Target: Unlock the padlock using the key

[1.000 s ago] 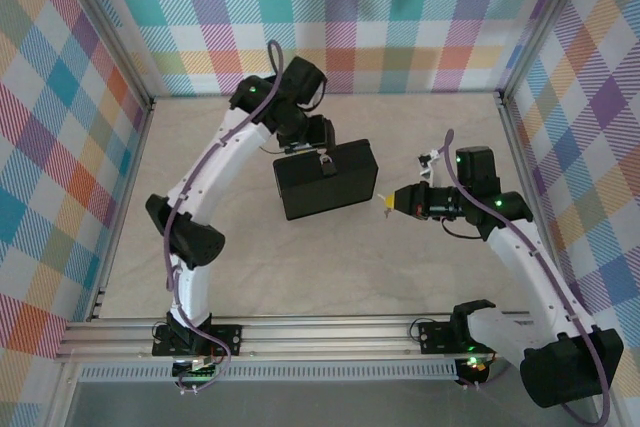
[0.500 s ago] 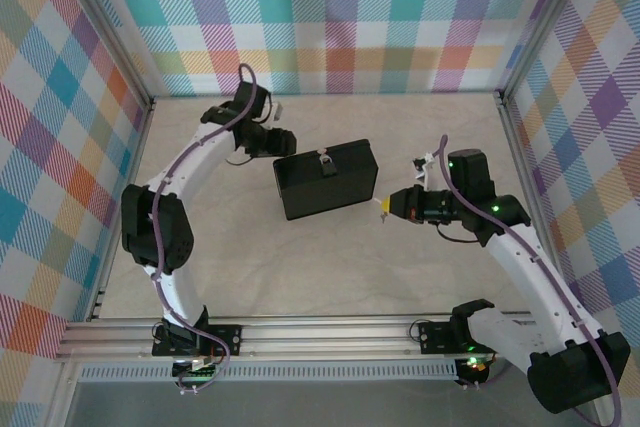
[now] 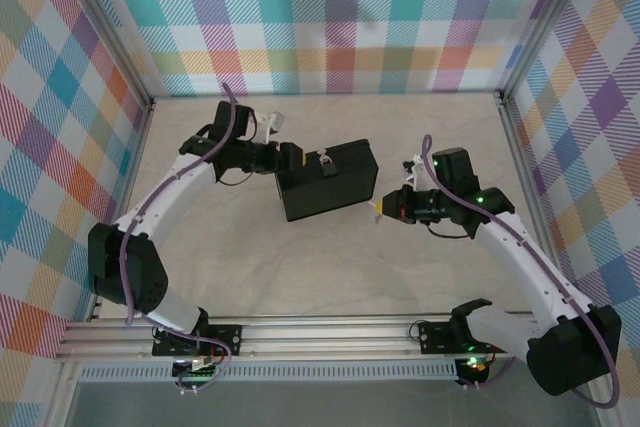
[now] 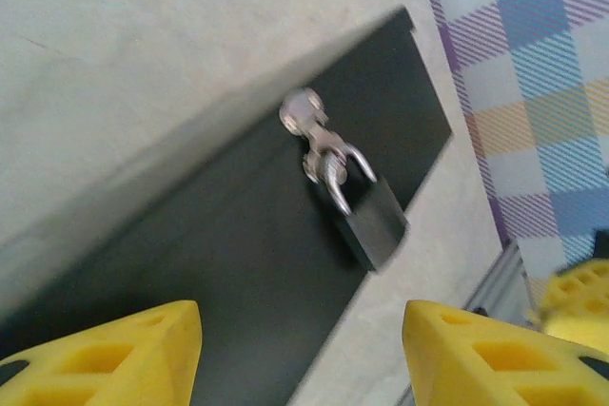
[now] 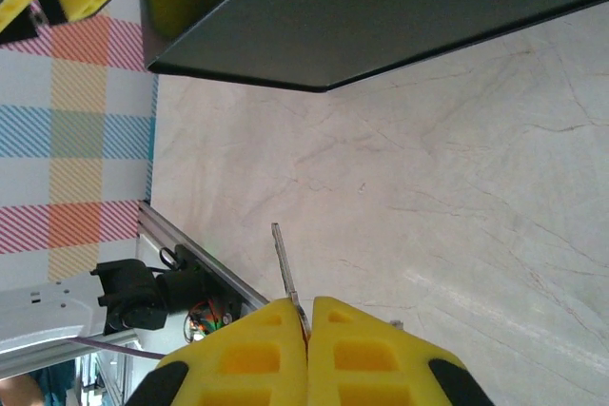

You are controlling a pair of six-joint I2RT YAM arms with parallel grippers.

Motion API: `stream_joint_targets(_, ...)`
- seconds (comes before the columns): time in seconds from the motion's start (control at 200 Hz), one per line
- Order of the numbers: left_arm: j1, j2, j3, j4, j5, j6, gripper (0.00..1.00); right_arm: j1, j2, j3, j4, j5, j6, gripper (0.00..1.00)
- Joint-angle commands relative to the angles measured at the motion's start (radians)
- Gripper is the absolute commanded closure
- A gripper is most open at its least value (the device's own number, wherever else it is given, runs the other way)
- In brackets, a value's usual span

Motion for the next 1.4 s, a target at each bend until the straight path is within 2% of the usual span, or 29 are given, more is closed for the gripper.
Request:
stream_joint_targets(0.0,-0.034,-0.069,-0.032,-0.005,0.048,-0.034,0.42,0.006,0.018,0.05,0.009,0.011,-0.028,0.92)
stream_joint_targets(0.065,-0.058,-0.094,-0.031,-0.039,0.016,-0.023,0.42,0.005,0.03,0.057,0.013,0.015,-0.031,0.92)
stream_joint_targets(0.19,-0.054,-0.132,-0.006,-0.067,-0.129,-0.02,0.41,0.005,0.049,0.057,0.04,0.002,-0.025,0.92)
stream_joint_targets(0.315,-0.033,-0.081,0.082,-0.096,-0.247,0.033,0.41,0.008,0.062,0.058,0.056,-0.005,-0.022,0.92)
stream_joint_targets(0.37,-0.009,-0.04,0.114,-0.091,-0.261,0.054,0.4,0.009,0.063,0.058,0.057,-0.006,-0.02,0.92)
stream_joint_targets(0.495,0.056,0.068,0.138,-0.043,-0.212,0.06,0.4,0.014,0.056,0.058,0.054,-0.003,-0.019,0.92)
stream_joint_targets(0.64,0.065,0.135,0.13,0.005,-0.139,0.08,0.41,0.017,0.044,0.056,0.039,0.004,-0.022,0.92)
stream_joint_targets(0.8,0.065,0.113,0.057,0.072,-0.041,0.054,0.4,0.017,0.034,0.049,0.029,0.014,-0.025,0.92)
stream_joint_targets(0.985,0.06,0.013,-0.05,0.099,0.049,0.012,0.41,0.017,0.047,0.045,0.041,0.018,-0.027,0.92)
stream_joint_targets(1.09,0.033,-0.042,-0.099,0.083,0.073,-0.005,0.41,0.017,0.062,0.047,0.053,0.019,-0.03,0.92)
stream_joint_targets(1.22,-0.044,-0.099,-0.152,0.079,0.07,-0.036,0.41,0.016,0.075,0.051,0.066,0.02,-0.036,0.93)
stream_joint_targets(1.395,-0.13,-0.142,-0.178,0.053,0.022,-0.054,0.42,0.01,0.087,0.072,0.05,0.023,-0.064,0.93)
